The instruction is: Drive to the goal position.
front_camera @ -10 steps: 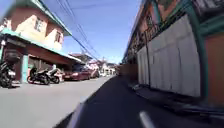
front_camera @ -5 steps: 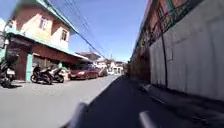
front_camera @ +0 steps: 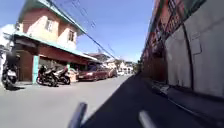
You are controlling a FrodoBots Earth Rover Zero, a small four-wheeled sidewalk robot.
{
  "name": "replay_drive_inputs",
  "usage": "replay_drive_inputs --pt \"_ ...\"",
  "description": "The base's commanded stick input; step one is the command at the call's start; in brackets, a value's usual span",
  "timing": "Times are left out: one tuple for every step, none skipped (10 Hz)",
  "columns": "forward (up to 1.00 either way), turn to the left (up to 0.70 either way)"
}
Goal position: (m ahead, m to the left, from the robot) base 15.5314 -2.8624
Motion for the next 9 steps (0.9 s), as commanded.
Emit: replay_drive_inputs --pt "1.0 0.12" --pt "1.0 0.16" --pt "1.0 -0.25" --pt "1.0 -0.17" --pt "1.0 -0.23" --pt "1.0 -0.31" --pt "1.0 -0.4" --pt "1.0 -0.4" --pt "1.0 -0.1"
